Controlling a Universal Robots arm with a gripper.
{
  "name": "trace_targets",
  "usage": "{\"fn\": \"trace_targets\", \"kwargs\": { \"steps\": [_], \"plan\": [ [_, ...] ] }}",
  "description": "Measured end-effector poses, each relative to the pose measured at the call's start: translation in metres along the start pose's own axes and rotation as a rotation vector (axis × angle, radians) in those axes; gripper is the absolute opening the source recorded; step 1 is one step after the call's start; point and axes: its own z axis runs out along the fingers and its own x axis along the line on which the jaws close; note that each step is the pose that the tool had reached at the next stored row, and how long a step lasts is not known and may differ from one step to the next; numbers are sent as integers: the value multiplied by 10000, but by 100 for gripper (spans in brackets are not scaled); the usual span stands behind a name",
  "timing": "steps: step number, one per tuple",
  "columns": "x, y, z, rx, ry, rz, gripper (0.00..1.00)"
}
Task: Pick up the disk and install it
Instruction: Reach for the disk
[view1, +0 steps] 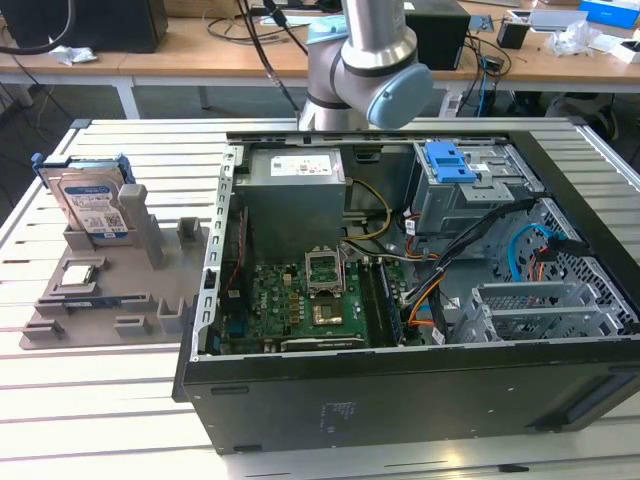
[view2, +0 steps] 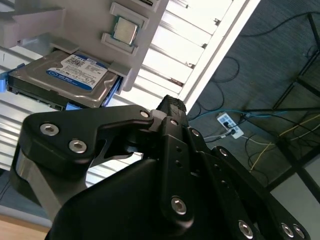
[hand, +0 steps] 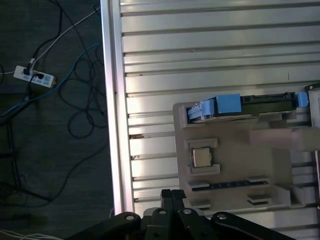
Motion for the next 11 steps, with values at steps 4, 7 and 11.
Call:
{"fn": "trace_targets", "kwargs": {
  "steps": [4,7,11],
  "plan": [
    [66,-5,-2,0,0,1,11],
    [134,-10,-3,0,-1,0,11],
    [198,-15,-5,0,0,1,11]
  ]
}}
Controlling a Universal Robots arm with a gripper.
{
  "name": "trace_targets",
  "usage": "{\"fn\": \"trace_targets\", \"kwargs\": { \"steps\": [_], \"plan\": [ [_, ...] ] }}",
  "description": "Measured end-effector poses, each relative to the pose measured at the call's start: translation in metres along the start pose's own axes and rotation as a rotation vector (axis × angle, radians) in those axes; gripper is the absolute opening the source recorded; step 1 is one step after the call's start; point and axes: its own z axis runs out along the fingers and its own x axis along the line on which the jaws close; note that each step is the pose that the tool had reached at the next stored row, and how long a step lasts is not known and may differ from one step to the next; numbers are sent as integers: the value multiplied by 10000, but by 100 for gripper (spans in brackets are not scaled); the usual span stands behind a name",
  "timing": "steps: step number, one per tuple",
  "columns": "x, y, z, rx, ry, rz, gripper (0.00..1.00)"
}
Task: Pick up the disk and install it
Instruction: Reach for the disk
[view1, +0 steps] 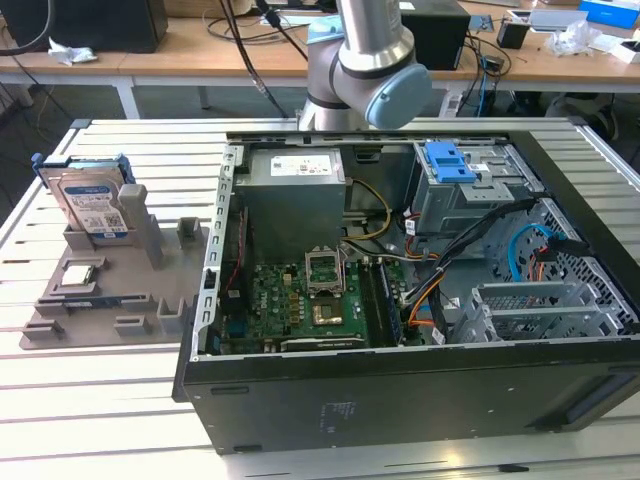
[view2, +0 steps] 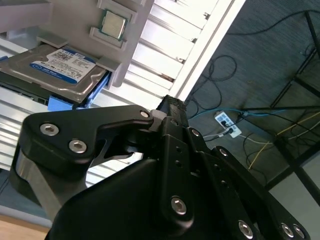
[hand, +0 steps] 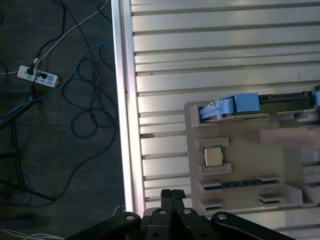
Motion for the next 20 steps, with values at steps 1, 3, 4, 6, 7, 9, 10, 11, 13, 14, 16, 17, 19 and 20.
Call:
{"fn": "trace_targets", "kwargs": {
  "steps": [1,3,4,6,7,9,10,11,13,14,16,17,19,20],
  "plan": [
    [18,-2,-1,0,0,0,11],
    [40,-3,-1,0,-1,0,11],
    [53,-4,-1,0,-1,0,11],
    [75,-6,-2,0,0,-1,11],
    [85,-6,-2,-1,-1,0,11],
    [104,-7,-2,0,0,-1,11],
    [121,-4,0,0,0,0,11],
    [132,5,3,1,-1,-1,11],
    [136,33,8,5,-1,-1,11],
    [135,45,11,5,-1,-1,11],
    [10,71,18,27,3,-1,11],
    [-58,75,21,30,18,0,11],
    [-170,84,27,37,50,1,11],
    [-241,89,32,48,65,2,11]
  ]
}}
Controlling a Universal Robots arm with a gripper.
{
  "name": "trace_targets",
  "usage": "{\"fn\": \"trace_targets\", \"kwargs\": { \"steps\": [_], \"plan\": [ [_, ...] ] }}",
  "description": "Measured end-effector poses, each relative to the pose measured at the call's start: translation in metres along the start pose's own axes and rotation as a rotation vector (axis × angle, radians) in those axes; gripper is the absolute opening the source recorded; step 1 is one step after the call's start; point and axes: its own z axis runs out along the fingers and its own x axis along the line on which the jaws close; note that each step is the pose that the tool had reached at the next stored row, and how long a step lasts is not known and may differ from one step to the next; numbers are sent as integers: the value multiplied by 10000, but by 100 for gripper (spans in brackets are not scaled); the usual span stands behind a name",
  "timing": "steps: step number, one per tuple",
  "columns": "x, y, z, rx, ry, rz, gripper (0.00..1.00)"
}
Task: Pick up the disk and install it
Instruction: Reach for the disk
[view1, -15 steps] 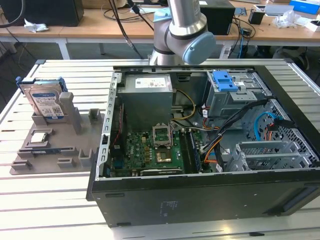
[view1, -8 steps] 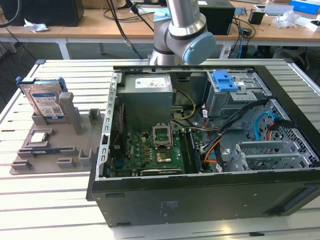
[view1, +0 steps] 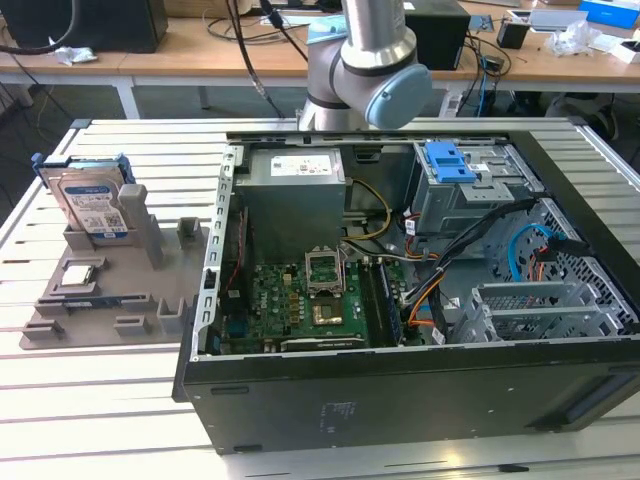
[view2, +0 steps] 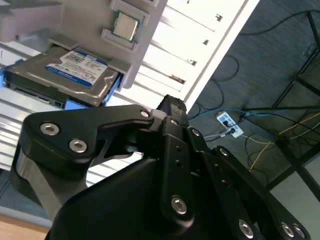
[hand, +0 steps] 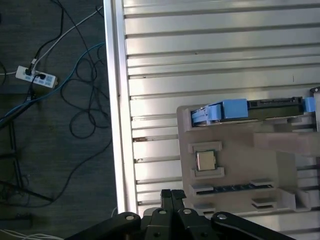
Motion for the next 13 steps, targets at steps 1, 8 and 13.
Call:
{"fn": "trace_targets", "kwargs": {
  "steps": [1,8,13],
  "plan": [
    [-79,6,5,15,18,1,11],
    [-316,23,22,41,62,1,11],
    [-375,28,26,42,68,2,11]
  ]
}}
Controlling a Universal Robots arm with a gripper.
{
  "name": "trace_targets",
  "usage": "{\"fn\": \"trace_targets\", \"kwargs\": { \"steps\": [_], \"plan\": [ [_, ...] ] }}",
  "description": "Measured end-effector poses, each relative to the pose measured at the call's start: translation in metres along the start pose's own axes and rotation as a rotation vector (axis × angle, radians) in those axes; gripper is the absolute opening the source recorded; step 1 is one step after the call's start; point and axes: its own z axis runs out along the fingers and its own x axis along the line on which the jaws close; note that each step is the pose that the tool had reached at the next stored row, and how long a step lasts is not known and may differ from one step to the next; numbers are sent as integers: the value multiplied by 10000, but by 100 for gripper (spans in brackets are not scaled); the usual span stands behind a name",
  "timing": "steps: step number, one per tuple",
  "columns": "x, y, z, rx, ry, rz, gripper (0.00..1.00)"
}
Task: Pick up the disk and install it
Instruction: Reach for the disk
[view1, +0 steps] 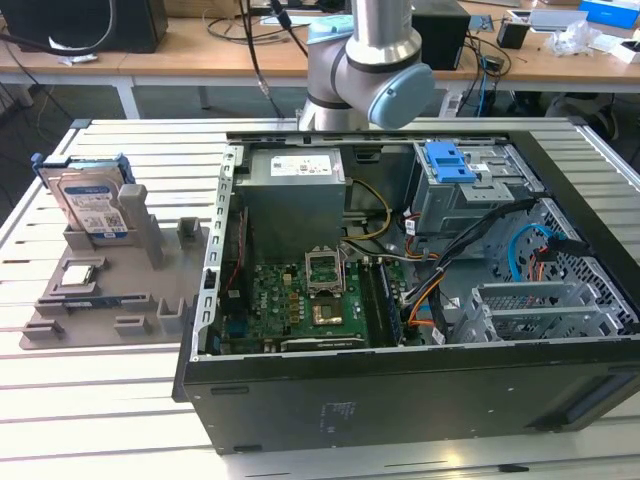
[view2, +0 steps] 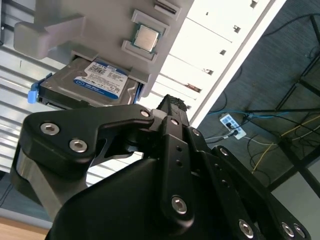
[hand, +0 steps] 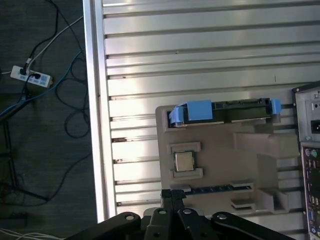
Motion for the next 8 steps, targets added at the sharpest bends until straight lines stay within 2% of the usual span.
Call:
{"fn": "trace_targets", "kwargs": {
  "steps": [8],
  "plan": [
    [-26,3,0,1,4,1,11]
  ]
}}
